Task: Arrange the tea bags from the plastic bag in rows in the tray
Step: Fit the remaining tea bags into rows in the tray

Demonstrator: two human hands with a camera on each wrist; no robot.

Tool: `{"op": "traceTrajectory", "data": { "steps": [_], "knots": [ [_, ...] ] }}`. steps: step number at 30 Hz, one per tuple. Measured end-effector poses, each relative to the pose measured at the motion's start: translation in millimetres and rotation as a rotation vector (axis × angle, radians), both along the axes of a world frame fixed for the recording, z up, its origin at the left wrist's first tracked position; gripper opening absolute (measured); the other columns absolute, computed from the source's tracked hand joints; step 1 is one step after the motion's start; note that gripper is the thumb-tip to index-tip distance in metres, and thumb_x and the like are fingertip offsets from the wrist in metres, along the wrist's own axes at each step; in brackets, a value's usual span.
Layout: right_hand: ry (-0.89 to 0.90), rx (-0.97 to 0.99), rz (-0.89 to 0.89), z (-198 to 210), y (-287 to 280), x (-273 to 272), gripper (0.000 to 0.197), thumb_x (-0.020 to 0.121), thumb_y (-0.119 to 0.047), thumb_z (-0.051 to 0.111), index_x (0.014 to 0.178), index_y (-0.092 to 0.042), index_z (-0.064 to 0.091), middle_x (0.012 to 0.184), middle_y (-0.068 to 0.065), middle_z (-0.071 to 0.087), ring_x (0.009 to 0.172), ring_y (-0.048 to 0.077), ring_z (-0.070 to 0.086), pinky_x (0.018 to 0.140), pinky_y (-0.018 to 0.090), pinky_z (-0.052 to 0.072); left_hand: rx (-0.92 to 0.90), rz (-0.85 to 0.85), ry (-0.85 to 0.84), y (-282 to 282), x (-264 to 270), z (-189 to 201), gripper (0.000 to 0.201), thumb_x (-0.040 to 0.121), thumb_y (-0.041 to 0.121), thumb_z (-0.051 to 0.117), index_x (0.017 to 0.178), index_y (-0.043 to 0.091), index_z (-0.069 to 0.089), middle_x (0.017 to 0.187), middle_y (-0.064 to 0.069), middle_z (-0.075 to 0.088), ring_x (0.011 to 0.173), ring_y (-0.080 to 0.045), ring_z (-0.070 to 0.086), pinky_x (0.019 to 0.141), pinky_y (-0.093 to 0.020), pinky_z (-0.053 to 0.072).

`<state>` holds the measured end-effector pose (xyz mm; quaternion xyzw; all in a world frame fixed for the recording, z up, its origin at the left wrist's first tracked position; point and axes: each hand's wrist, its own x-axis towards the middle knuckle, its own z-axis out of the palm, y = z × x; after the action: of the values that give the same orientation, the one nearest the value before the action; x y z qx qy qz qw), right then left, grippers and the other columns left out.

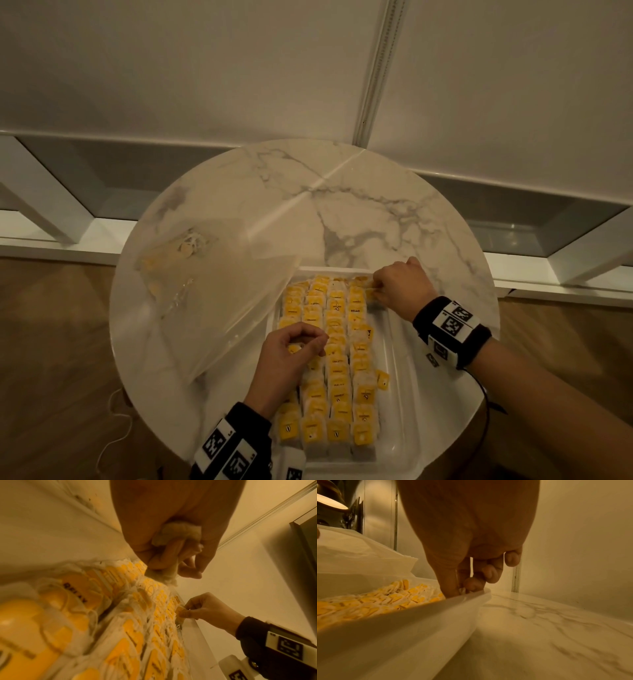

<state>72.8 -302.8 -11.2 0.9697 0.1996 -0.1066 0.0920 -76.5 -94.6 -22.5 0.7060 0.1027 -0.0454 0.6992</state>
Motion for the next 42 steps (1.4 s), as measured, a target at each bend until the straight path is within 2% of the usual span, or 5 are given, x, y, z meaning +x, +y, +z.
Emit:
{"op": "traceTrajectory", "data": {
  "steps": [7,19,25,36,42],
  "knots": [
    [-0.061,-0.041,0.006,2,0,-1,0.013,0.089,-0.029,0.054,0.079,-0.024,0.059,0.075,-0.003,0.064,0.074,0.022,0.055,0.085,0.036,0.028,0.005,0.005,0.035,-4,-1,2,0.014,0.093,0.009,0.063,0.084,0.004,0.073,0.067,-0.005,0.066,0.044,0.004,0.048,0.047,-0.008,0.04],
    [-0.031,-0.018,-0.061,-1,-1,-9,0.03,0.096,-0.041,0.047,0.073,-0.023,0.053,0.07,-0.005,0.055,0.067,0.02,0.049,0.091,0.038,0.029,-0.123,0.024,0.135,-4,-6,-1,0.029,0.101,0.014,0.051,0.087,0.003,0.073,0.07,-0.01,0.065,0.04,-0.017,0.034,0.035,-0.02,0.027],
    [-0.038,0.052,-0.097,16,3,-16,0.02,0.092,-0.04,0.052,0.088,-0.021,0.052,0.074,-0.004,0.057,0.072,0.022,0.055,0.089,0.037,0.029,-0.654,0.126,0.374,-2,-6,6,0.052,0.102,0.043,0.038,0.1,0.002,0.07,0.072,-0.009,0.063,0.03,-0.009,0.033,0.031,-0.016,0.023],
    [0.579,1.069,-0.181,36,31,-111,0.016,0.091,-0.03,0.069,0.102,-0.02,0.074,0.088,-0.003,0.073,0.081,0.009,0.065,0.074,0.023,0.049,-1.238,0.219,0.418,-9,1,23,0.033,0.087,0.022,0.046,0.112,0.007,0.063,0.082,-0.005,0.059,0.041,-0.008,0.044,0.029,-0.016,0.028],
    [0.511,1.313,-0.284,25,30,-144,0.034,0.076,-0.035,0.08,0.108,-0.026,0.07,0.095,-0.009,0.071,0.084,0.007,0.065,0.074,0.016,0.043,-1.279,0.266,0.423,-15,5,20,0.03,0.085,0.014,0.043,0.108,0.007,0.061,0.085,-0.007,0.063,0.049,-0.009,0.053,0.033,-0.012,0.027]
  ]
}}
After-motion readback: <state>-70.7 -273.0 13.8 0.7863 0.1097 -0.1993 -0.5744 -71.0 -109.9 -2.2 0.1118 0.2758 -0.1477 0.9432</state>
